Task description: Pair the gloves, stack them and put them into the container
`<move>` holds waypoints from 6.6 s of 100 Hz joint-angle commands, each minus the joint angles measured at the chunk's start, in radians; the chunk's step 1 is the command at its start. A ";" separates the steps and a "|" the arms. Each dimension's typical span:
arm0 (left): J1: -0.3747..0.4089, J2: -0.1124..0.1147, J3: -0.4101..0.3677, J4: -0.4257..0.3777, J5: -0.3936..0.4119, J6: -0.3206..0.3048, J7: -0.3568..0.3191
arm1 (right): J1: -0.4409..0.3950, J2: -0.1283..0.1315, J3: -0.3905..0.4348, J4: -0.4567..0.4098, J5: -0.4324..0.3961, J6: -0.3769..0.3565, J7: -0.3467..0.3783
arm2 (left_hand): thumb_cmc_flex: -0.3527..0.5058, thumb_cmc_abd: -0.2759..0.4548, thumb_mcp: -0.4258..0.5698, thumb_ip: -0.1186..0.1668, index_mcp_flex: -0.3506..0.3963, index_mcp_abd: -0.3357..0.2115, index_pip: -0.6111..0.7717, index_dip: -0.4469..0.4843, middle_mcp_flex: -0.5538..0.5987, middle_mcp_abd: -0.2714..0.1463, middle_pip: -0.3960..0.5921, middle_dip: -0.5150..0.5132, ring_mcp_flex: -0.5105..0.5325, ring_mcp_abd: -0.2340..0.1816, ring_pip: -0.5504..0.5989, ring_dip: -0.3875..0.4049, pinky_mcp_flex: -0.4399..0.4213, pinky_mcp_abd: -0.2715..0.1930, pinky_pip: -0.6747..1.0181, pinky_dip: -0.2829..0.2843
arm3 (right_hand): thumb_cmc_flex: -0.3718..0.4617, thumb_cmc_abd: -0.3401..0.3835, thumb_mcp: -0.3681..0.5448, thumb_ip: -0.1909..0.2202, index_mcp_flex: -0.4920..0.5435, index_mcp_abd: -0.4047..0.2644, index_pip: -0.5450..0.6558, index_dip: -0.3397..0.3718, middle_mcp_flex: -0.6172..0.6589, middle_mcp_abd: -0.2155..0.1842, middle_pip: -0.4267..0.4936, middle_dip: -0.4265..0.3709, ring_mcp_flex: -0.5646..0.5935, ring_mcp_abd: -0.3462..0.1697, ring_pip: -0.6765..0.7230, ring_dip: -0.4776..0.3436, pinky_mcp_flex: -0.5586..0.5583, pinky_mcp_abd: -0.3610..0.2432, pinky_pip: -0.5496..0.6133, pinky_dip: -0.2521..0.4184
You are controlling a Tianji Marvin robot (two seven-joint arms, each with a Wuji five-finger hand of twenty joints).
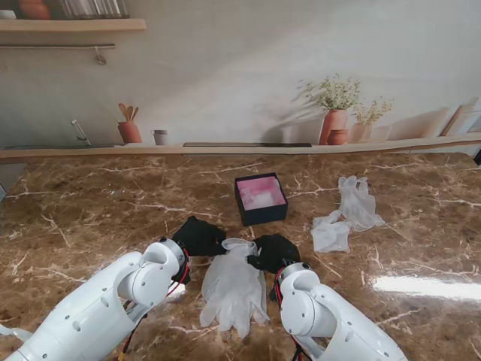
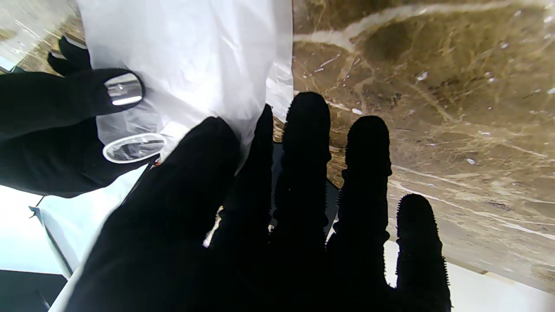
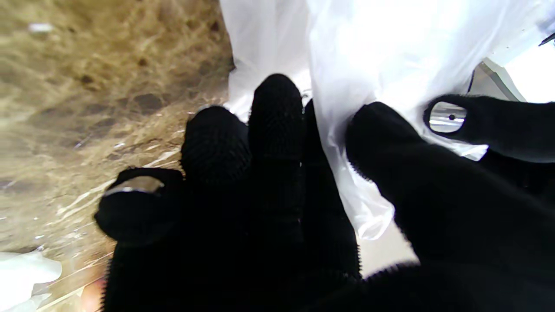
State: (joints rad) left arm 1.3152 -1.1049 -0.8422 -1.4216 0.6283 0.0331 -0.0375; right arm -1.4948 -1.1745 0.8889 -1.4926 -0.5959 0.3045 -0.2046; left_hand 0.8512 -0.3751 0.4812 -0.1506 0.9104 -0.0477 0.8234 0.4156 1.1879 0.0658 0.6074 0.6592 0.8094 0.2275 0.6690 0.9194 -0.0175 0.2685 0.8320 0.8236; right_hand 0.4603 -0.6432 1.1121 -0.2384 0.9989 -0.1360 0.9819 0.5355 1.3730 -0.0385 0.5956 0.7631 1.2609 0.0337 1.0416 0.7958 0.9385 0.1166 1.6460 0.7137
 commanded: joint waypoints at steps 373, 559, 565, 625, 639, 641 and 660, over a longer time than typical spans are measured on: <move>0.327 -0.017 -0.308 -0.278 0.059 -0.067 0.185 | -0.113 0.074 -0.016 0.016 -0.391 -0.370 -0.231 | -0.091 0.129 -0.414 0.100 -0.255 0.037 -0.516 -0.155 -0.661 -0.026 -0.379 -0.409 -0.442 -0.133 -0.507 -0.497 -0.058 -0.083 -0.411 -0.313 | 0.187 -0.347 0.008 -0.083 -0.041 -0.222 -0.064 0.245 -0.121 -0.106 0.010 0.061 -0.132 -0.075 -0.202 -0.033 -0.177 -0.070 -0.185 -0.038; 0.358 -0.015 -0.350 -0.306 0.066 -0.083 0.184 | 0.372 0.141 -0.351 0.161 -0.470 -0.595 0.131 | -0.056 0.146 -0.484 0.108 -0.252 0.035 -0.518 -0.153 -0.656 -0.031 -0.385 -0.411 -0.439 -0.136 -0.510 -0.501 -0.058 -0.070 -0.436 -0.287 | 0.055 -0.177 -0.035 0.094 -0.718 0.120 -0.952 -0.139 -0.965 -0.040 -0.391 -0.526 -0.712 -0.106 -0.813 -0.437 -0.576 -0.072 -0.838 -0.054; 0.359 -0.014 -0.353 -0.307 0.066 -0.083 0.183 | 0.385 0.143 -0.376 0.166 -0.489 -0.570 0.120 | -0.055 0.147 -0.485 0.109 -0.251 0.035 -0.518 -0.153 -0.656 -0.031 -0.385 -0.411 -0.439 -0.136 -0.511 -0.501 -0.058 -0.070 -0.436 -0.286 | 0.044 -0.185 -0.030 0.092 -0.727 0.156 -0.961 -0.103 -0.910 -0.062 -0.298 -0.441 -0.671 -0.118 -0.732 -0.368 -0.566 -0.081 -0.832 -0.041; 0.362 -0.015 -0.356 -0.308 0.061 -0.080 0.184 | 0.356 0.144 -0.340 0.195 -0.554 -0.582 -0.050 | -0.056 0.158 -0.490 0.108 -0.227 0.024 -0.505 -0.145 -0.653 -0.030 -0.387 -0.411 -0.436 -0.133 -0.511 -0.501 -0.059 -0.059 -0.433 -0.278 | 0.147 -0.378 0.028 -0.112 0.006 -0.337 -0.148 0.352 -0.577 -0.107 -0.286 -0.152 -0.561 -0.155 -0.451 -0.128 -0.485 -0.087 -0.642 0.016; 0.361 -0.015 -0.356 -0.307 0.060 -0.082 0.183 | 0.364 0.142 -0.356 0.209 -0.551 -0.579 -0.059 | -0.056 0.160 -0.491 0.108 -0.217 0.019 -0.498 -0.141 -0.654 -0.032 -0.387 -0.411 -0.436 -0.134 -0.510 -0.500 -0.060 -0.057 -0.432 -0.277 | 0.135 -0.364 0.017 -0.109 -0.011 -0.341 -0.175 0.398 -0.783 -0.043 -0.427 -0.401 -0.637 -0.132 -0.681 -0.315 -0.487 -0.089 -0.644 0.025; 0.361 -0.015 -0.356 -0.307 0.060 -0.082 0.183 | 0.365 0.142 -0.359 0.211 -0.550 -0.577 -0.061 | -0.056 0.160 -0.491 0.108 -0.216 0.018 -0.497 -0.140 -0.653 -0.031 -0.386 -0.411 -0.436 -0.133 -0.510 -0.500 -0.060 -0.057 -0.432 -0.277 | 0.135 -0.366 0.018 -0.109 -0.010 -0.337 -0.174 0.401 -0.777 -0.038 -0.422 -0.422 -0.625 -0.126 -0.690 -0.329 -0.481 -0.085 -0.642 0.025; 0.362 -0.014 -0.358 -0.307 0.059 -0.081 0.178 | 0.370 0.133 -0.377 0.222 -0.523 -0.546 -0.049 | -0.055 0.160 -0.491 0.108 -0.208 0.017 -0.490 -0.136 -0.651 -0.034 -0.386 -0.411 -0.435 -0.133 -0.510 -0.500 -0.061 -0.055 -0.434 -0.278 | 0.166 -0.352 0.028 -0.095 0.000 -0.318 -0.162 0.513 -0.590 0.037 -0.360 -0.482 -0.350 -0.061 -0.648 -0.286 -0.323 -0.051 -0.505 0.026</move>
State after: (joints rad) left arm 1.6740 -1.1204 -1.2000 -1.7289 0.6890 -0.0487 0.1437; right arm -1.1208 -1.0355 0.5174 -1.2821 -1.1270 -0.2567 -0.2774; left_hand 0.7692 -0.2516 0.0271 -0.0745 0.6819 0.0033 0.3220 0.2705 0.5319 0.0573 0.2491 0.2605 0.3999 0.1370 0.1935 0.4275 -0.0592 0.2036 0.4230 0.5292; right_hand 0.5842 -0.9924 1.1231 -0.3054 0.9740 -0.4391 0.8129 0.9856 0.7420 -0.0248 0.2243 0.3050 0.8395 -0.0433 0.3730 0.4770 0.5727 0.0498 1.0775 0.7228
